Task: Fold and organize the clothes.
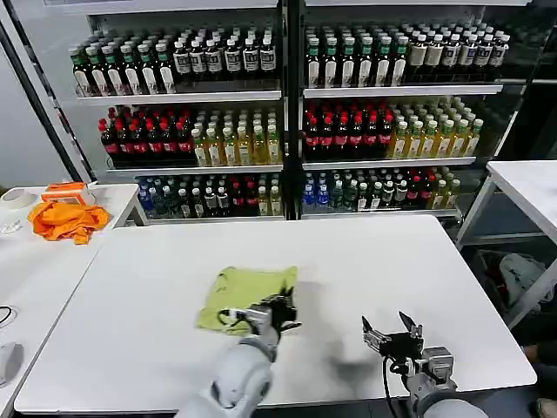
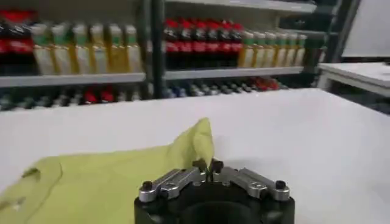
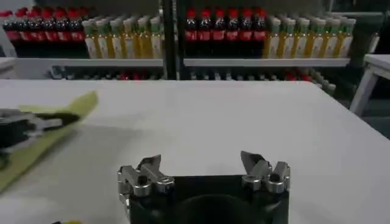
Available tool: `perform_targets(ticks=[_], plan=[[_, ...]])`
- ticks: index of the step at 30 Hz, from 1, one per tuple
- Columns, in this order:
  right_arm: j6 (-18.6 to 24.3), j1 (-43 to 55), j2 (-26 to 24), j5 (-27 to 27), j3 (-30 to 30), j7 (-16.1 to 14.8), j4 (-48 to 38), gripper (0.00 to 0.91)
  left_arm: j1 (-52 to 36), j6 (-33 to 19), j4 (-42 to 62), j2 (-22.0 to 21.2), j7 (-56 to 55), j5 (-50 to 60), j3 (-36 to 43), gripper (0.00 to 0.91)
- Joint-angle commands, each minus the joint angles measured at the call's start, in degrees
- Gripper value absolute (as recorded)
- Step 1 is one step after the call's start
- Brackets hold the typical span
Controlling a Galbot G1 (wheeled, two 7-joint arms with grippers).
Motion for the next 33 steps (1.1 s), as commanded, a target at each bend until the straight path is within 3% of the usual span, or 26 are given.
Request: perform_targets(ticks=[1,2,6,11,23,27,33], plan=[[0.29,1.72,-0.03,-0.62,-0.22,-0.36,-1.03,0.907,-10.41,-4.65,15.90,-13.27,-2.26,1.78,7.80,0.272],[0.31,1.92,-0.08,-0.48,-0.17,-0.42,-1.04,0.907,-11.90,-6.66,17.31,-13.47,-2.21,1.91,8.22,0.907],[0.90,2.25,-0.26,-0.17,-0.23,-0.62,-1.41,0.907,-13.42,-12.28,18.81,-13.40,-0.52,3.09,8.16,0.907],[2.21,3.49,0.44,1.23,-1.47,-0.67,-2.12,0.907,-11.28,-15.50,13.67,-10.59,0.29,2.66,4.91,0.907],[3.89,12.22,1.32,4.14,-6.85,0.96,-8.58,0.907,0.59,-18.14,-4.49,8.43,1.24,1.92,-10.73,0.907],[0.66,17.76,3.03,15.13,-9.27,4.71,-13.32,0.907,5.58,-18.02,-7.78,13.02,1.41,0.41,-15.76,0.907],[0.10,25.83,6.99,24.74,-11.69,7.65,-20.93,0.907,11.76,-17.81,-11.18,15.98,1.40,-2.12,-23.05,0.907]])
